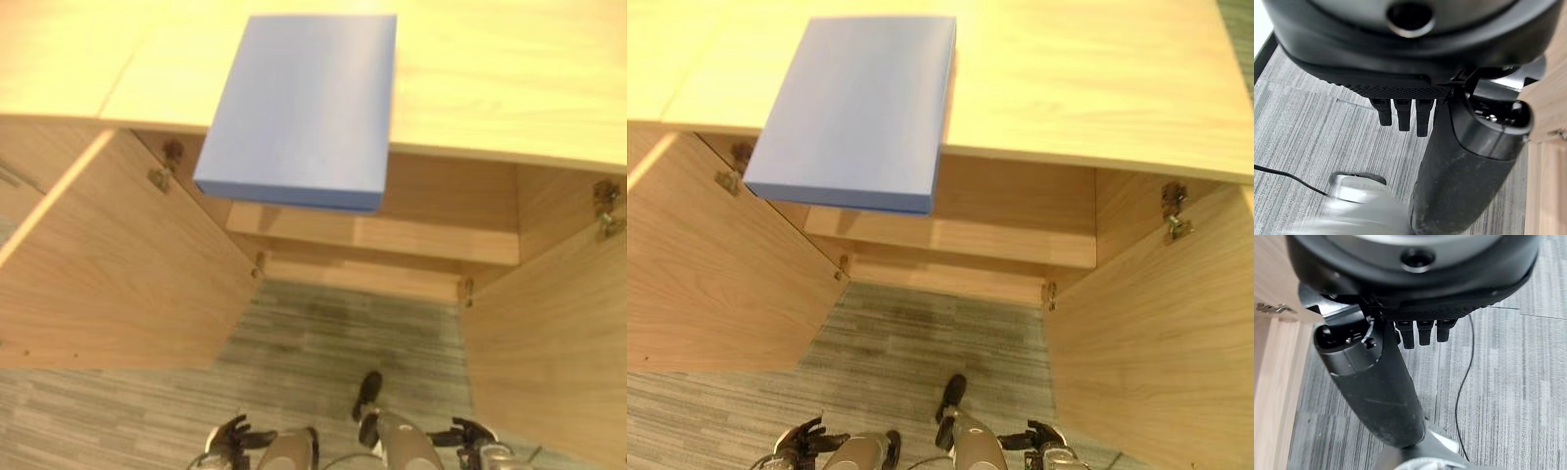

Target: Put the empty folder in the office cabinet

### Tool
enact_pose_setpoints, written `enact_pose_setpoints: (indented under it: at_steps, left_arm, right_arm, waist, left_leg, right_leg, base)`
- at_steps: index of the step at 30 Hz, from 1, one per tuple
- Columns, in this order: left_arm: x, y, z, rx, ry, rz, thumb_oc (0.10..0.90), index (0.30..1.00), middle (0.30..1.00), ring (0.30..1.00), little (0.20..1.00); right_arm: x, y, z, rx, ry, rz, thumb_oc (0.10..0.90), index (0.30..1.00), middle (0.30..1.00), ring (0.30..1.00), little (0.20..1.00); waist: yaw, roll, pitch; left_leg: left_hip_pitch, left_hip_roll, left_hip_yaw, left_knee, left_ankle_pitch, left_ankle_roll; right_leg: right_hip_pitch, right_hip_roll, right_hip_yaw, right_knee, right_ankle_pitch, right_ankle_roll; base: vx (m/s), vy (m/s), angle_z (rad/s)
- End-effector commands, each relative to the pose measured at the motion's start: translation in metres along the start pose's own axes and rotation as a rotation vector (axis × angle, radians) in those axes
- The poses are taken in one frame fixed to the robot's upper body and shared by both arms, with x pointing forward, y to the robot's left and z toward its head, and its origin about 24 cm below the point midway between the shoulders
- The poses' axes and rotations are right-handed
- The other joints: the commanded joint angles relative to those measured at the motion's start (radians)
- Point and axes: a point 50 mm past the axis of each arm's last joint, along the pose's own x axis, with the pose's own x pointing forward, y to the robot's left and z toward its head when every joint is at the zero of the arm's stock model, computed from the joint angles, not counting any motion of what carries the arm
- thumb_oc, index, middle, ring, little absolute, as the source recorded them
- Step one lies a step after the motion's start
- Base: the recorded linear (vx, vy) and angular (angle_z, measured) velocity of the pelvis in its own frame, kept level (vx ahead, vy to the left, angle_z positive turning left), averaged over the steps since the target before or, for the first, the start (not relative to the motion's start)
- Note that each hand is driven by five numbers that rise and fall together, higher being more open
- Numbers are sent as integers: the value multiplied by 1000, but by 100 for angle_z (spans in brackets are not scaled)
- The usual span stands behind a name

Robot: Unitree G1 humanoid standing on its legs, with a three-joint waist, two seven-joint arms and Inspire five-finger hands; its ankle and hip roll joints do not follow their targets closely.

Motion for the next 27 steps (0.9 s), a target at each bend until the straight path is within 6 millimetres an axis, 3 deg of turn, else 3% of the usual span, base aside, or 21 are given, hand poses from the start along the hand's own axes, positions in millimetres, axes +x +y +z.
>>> enact_pose_setpoints:
  at_steps: [1,2,3,4,5,9,12,16,20,21,22,26,27]
  left_arm:
    - [-1,8,-2,15,-11,8,800,900,900,900,900]
    - [-1,8,-3,15,-11,8,800,900,900,900,900]
    - [-2,8,-8,6,7,-4,800,900,900,900,900]
    - [-2,8,-8,6,7,-4,800,900,900,900,900]
    - [-3,10,-15,1,26,-7,800,900,900,900,900]
    - [-5,9,-19,-20,33,-16,800,900,900,900,900]
    - [-6,12,-30,-23,73,-10,800,900,900,900,900]
    - [-7,13,-31,-70,74,-11,800,900,900,900,900]
    - [-7,13,-26,-181,38,-14,800,900,900,900,900]
    - [-7,14,-19,-318,-3,-6,800,900,900,900,900]
    - [-7,14,-19,-319,-3,-6,800,900,900,900,900]
    - [-15,20,13,-634,-197,-4,800,900,900,900,900]
    - [-24,26,31,-705,-313,10,800,900,900,900,900]
  right_arm:
    - [-1,-19,-5,-24,12,-50,800,900,900,900,900]
    - [-1,-19,-5,-24,13,-50,800,900,900,900,900]
    - [-2,-21,-7,-41,18,-50,800,900,900,900,900]
    - [-2,-21,-7,-41,18,-50,800,900,900,900,900]
    - [-2,-23,-10,-53,25,-53,800,900,900,900,900]
    - [-2,-19,-16,-43,36,-39,800,900,900,900,900]
    - [-4,-13,-29,-50,74,-20,800,900,900,900,900]
    - [-5,-8,-38,-57,101,-3,800,900,900,900,900]
    - [-6,-5,-43,-44,114,4,800,900,900,900,900]
    - [-6,-4,-44,-30,116,9,800,900,900,900,900]
    - [-6,-4,-44,-31,116,9,800,900,900,900,900]
    - [-6,-1,-45,-11,116,19,800,900,900,900,900]
    - [-7,-1,-48,-7,122,22,800,900,900,900,900]
  waist:
    - [3,-43,19]
    - [4,-44,20]
    - [20,-31,7]
    - [20,-31,7]
    - [34,-18,-9]
    - [29,-11,-37]
    - [23,-3,-78]
    - [26,-3,-97]
    - [32,-8,-108]
    - [38,-10,-114]
    - [37,-10,-114]
    - [55,-15,-123]
    - [62,-19,-127]
  left_leg:
    - [2,90,131,-310,65,99]
    - [5,90,133,-311,65,99]
    - [-17,97,121,-446,108,80]
    - [-17,97,121,-446,108,80]
    - [12,109,120,-542,141,70]
    - [66,98,126,-599,151,74]
    - [154,81,143,-707,166,75]
    - [188,70,149,-737,162,77]
    - [196,62,144,-737,153,81]
    - [199,57,137,-737,149,83]
    - [199,56,137,-737,149,83]
    - [204,49,123,-737,144,87]
    - [209,47,121,-737,141,87]
  right_leg:
    - [36,-94,45,31,2,139]
    - [37,-94,47,31,2,139]
    - [60,-89,60,19,-1,155]
    - [60,-89,60,19,-1,155]
    - [78,-75,76,22,-6,161]
    - [96,-69,86,10,14,168]
    - [126,-59,93,-39,37,183]
    - [158,-56,90,-73,51,194]
    - [178,-60,79,-93,59,202]
    - [189,-63,75,-101,63,207]
    - [190,-63,74,-102,63,207]
    - [208,-67,63,-116,70,214]
    - [219,-64,58,-127,73,216]
  base:
    - [103,39,3]
    - [146,110,12]
    - [90,81,0]
    - [180,141,-9]
    - [91,61,-16]
    - [87,76,-32]
    - [106,104,-3]
    - [43,50,9]
    - [27,28,-2]
    - [17,22,9]
    - [22,35,10]
    - [10,6,3]
    - [28,5,9]
